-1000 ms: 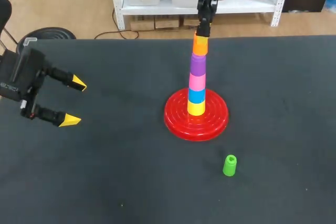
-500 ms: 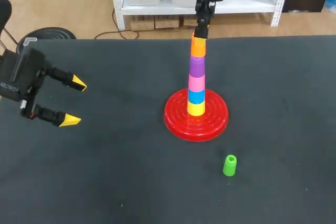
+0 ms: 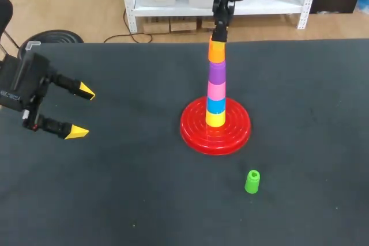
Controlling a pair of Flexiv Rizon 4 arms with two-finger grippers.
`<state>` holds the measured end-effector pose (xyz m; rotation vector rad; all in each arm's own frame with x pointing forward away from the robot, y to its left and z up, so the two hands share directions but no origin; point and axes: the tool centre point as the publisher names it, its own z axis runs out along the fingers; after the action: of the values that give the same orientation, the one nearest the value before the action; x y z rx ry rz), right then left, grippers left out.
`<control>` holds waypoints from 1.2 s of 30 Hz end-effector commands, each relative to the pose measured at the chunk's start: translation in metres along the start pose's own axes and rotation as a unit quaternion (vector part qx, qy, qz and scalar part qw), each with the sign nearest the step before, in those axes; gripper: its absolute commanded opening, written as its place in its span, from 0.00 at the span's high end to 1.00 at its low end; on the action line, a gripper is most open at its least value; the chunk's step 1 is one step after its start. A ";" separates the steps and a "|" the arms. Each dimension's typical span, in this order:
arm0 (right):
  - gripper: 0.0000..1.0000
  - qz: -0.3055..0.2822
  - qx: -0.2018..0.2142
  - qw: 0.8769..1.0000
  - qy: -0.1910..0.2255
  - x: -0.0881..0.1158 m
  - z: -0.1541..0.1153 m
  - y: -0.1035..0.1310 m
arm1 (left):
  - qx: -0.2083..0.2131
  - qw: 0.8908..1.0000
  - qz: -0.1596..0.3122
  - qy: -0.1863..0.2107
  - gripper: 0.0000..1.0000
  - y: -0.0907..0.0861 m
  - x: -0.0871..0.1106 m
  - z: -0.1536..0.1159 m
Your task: Pick up and stack the cylinders on the red base in this order: pink,purple,orange,green
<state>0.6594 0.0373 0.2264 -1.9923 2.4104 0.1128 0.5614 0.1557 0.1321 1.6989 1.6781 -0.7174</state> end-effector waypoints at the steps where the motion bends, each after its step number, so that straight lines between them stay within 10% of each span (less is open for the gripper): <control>1: 1.00 0.001 0.000 1.000 -0.003 0.003 0.002 0.001 | -0.001 1.000 0.001 -0.001 0.00 0.000 0.001 0.001; 36: 1.00 -0.001 0.003 1.000 -0.009 0.006 0.005 0.005 | -0.001 1.000 0.001 -0.001 0.00 0.000 0.001 0.001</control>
<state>0.6531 0.0336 0.2222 -1.9859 2.3968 0.1219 0.5614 0.1557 0.1321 1.6989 1.6781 -0.7174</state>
